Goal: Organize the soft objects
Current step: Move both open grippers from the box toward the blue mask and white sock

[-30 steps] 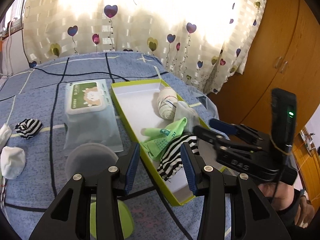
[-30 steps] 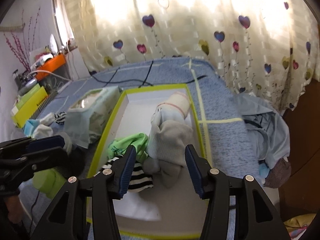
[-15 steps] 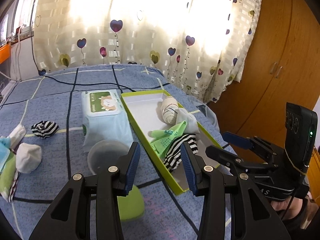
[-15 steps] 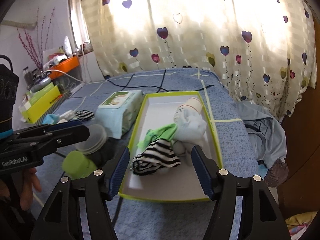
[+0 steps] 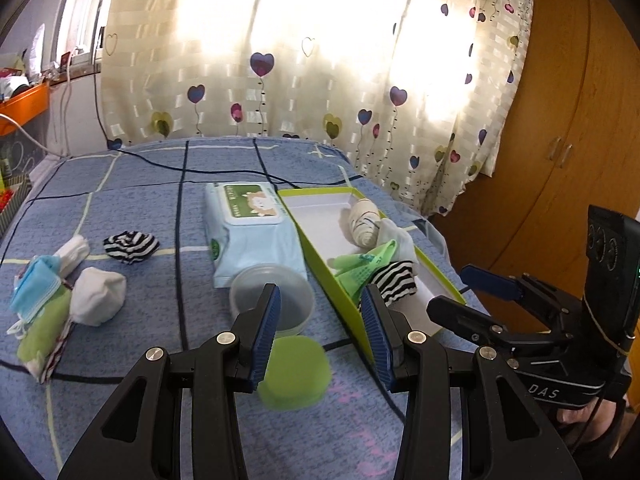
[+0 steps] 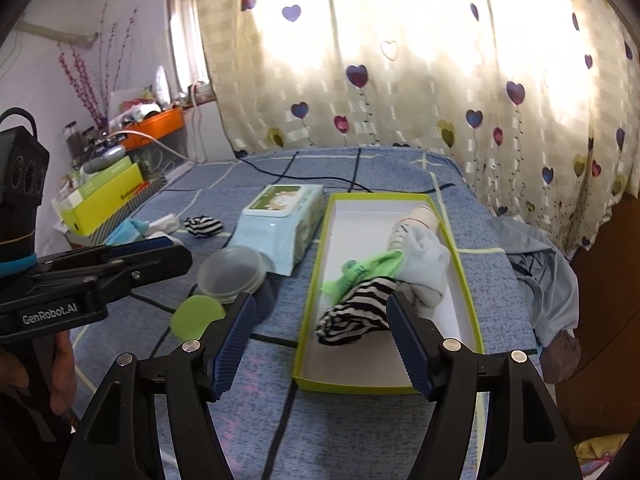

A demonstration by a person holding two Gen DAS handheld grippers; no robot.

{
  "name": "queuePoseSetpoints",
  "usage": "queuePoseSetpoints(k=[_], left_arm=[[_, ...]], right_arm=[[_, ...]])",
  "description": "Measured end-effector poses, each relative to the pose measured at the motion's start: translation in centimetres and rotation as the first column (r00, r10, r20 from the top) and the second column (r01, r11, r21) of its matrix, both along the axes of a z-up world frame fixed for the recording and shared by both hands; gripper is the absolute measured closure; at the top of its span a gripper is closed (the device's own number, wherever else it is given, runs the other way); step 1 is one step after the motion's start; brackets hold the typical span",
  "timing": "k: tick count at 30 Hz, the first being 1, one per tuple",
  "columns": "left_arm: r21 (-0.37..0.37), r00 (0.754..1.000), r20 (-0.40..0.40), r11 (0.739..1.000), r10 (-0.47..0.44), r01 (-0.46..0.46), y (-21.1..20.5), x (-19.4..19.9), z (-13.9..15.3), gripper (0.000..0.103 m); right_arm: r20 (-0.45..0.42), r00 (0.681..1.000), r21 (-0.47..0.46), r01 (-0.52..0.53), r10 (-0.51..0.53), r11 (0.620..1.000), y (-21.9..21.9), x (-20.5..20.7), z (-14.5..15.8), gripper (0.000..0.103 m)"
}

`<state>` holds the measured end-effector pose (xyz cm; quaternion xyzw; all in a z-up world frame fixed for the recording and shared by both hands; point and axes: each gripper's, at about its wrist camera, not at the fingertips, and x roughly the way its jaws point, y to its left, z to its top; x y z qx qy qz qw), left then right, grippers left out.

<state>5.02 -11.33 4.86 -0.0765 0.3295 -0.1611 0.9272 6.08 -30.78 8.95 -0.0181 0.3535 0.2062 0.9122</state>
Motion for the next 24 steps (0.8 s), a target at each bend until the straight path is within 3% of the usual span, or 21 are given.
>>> queuePoseSetpoints(k=[8, 13, 24], left_arm=[[0.048, 0.996, 0.04, 0.996, 0.078, -0.08, 2.2, -1.1, -0.1, 0.06], [0.065, 0.99, 0.052, 0.989, 0.129, -0.132, 4.3, -1.6, -0.3, 0.06], [0.029, 0.98, -0.009, 0.98, 0.197, -0.197, 9.4, -2.3, -1.8, 0.06]], right_arm=[[0.102, 0.99, -0.01, -0.098, 0.098, 0.995, 3.0, -1.3, 1.3, 0.034], [0.092, 0.987, -0.001, -0.133, 0.133, 0.991, 4.8, -1.2, 1.4, 0.031], [-0.007, 0.973, 0.012, -0.231, 0.231, 0.973, 10.0, -0.5, 0.2, 0.031]])
